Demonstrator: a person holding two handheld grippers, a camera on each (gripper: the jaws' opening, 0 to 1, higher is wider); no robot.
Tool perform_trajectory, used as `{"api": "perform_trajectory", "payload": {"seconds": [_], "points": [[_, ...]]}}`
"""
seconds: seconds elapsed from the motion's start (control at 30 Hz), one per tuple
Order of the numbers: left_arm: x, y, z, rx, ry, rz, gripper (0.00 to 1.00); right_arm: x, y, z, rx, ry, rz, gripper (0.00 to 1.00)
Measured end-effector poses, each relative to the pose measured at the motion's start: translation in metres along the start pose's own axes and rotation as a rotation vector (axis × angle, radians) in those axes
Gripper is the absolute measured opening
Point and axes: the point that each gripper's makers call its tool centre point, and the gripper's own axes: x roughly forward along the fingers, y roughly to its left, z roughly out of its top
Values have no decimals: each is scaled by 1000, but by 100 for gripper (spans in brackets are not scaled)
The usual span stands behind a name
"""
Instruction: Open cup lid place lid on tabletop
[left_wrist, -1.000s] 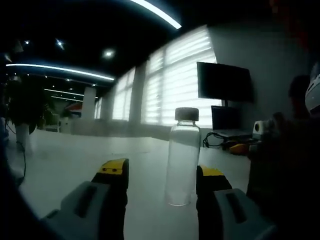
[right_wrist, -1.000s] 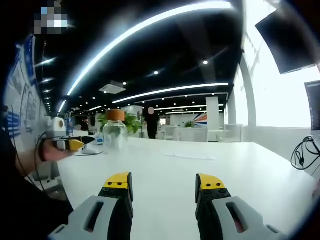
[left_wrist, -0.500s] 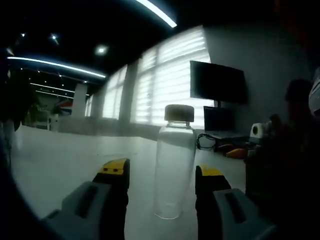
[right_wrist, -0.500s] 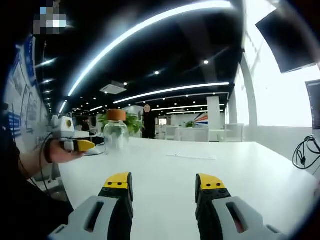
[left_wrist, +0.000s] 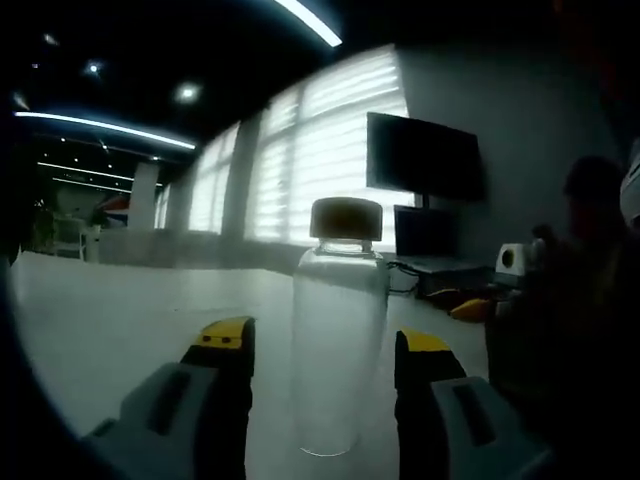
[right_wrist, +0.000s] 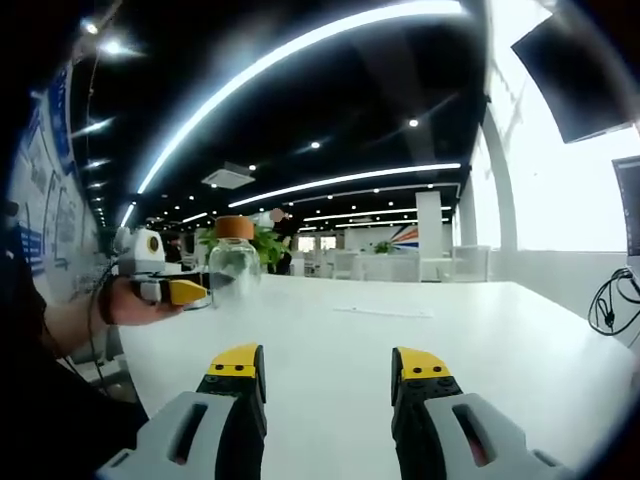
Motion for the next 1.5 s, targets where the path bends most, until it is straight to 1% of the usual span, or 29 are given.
{"api": "perform_trajectory", "payload": {"seconds": [0.07,0.1,0.27,0.47,0.7,0.9,1.1,1.17,1.23,1.37,1.43,1.5], "points": [[4,-2,-2,-3,5,-9,52,0,0,0,2,-1,0,45],[6,-2,-2,-18,3,-16,52,0,0,0,1,-1,0,45],[14,0,-6,-27,6,-16,52,1,-1,-2,6,5,-2,45],[28,-7,-10,-11,20,-51,51,3,0,-5,9,10,2,45],[38,-13,-10,-17,12,-69,51,4,0,-6,10,14,3,45],[40,-14,-9,-9,0,-70,49,4,-1,-7,12,15,3,45],[43,-14,-10,30,-18,-62,48,5,-1,-9,13,19,5,45],[44,-14,-9,23,-22,-62,48,5,-1,-9,14,19,5,45],[45,-13,-10,27,-20,-63,49,5,-1,-9,15,18,5,45],[48,-13,-14,66,3,-60,49,6,1,-10,18,19,10,45],[48,-8,-13,66,4,-59,48,6,1,-10,17,18,12,45],[48,-7,-14,57,3,-61,48,7,2,-9,19,17,14,45]]}}
